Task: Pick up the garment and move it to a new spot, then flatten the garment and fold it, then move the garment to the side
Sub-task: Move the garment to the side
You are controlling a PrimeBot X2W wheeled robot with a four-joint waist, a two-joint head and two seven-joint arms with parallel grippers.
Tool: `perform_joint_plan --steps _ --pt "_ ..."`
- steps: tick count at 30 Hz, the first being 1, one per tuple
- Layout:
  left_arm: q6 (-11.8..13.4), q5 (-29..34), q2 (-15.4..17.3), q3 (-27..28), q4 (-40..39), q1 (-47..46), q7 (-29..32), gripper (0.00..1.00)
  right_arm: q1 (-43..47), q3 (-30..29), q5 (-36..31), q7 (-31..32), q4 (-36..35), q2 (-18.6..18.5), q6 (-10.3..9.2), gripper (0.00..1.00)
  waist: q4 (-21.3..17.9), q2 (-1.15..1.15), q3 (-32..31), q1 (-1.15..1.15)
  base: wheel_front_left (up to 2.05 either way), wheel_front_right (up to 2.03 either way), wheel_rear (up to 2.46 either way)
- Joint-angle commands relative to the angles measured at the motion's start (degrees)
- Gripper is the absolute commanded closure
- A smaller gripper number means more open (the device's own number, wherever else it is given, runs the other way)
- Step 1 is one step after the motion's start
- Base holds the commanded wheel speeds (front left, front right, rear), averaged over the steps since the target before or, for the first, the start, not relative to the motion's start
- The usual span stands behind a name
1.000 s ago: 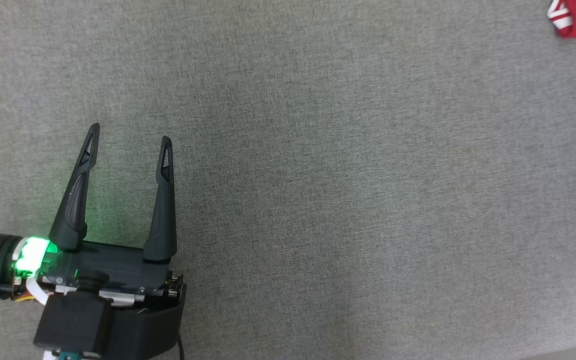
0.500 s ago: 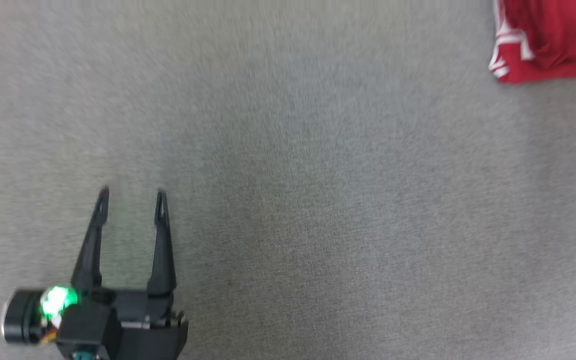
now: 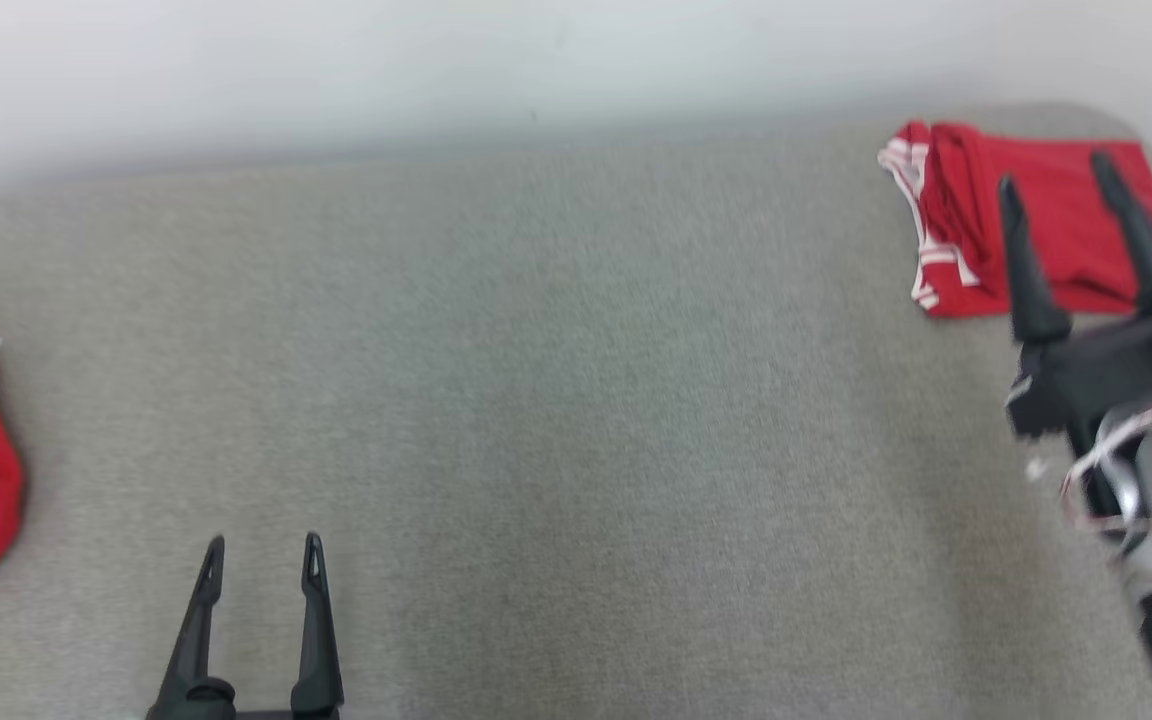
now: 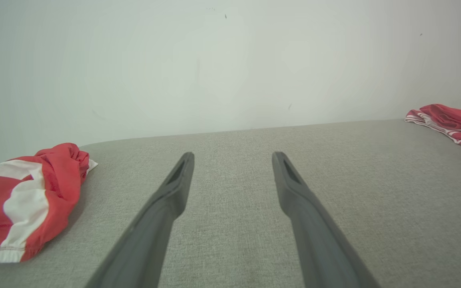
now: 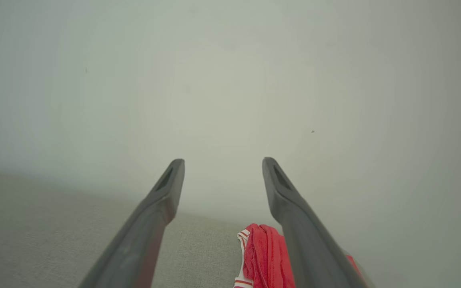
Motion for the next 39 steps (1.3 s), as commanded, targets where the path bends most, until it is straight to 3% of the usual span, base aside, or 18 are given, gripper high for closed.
perform_joint_plan --steps 1,13,18,26,39 --pt "-0.2 -0.1 -0.3 0.2 0.3 1.1 -0.2 0.0 1.9 -0.5 -0.3 0.0 -1.2 0.9 -0.16 0.0 3.2 0.02 -5.9 0.02 0.0 0.0 0.0" --pt "-2.3 0.6 -1.7 1.8 3.8 3.7 -0.2 0.0 26.6 -9.9 -2.8 0.0 -14.3 14.3 -0.16 0.0 5.6 0.02 -9.8 0.02 0.0 0.0 0.0" --pt "-2.5 0.8 -2.0 2.2 4.9 4.0 -0.2 0.0 33.2 -11.0 -4.9 0.0 -18.0 19.1 -0.16 0.0 5.1 0.02 -10.3 0.02 0.0 0.0 0.0" --pt "-3.0 0.9 -2.1 2.8 7.0 4.0 -0.2 0.0 37.2 -8.8 -6.4 0.0 -17.0 22.3 -0.16 0.0 4.3 0.02 -10.9 0.02 0.0 0.0 0.0" --pt "-3.1 0.4 -2.3 2.6 9.6 4.6 -0.2 0.0 40.0 -7.3 -7.9 0.0 -14.3 23.7 -0.16 0.0 4.7 0.02 -11.6 0.02 0.0 0.0 0.0"
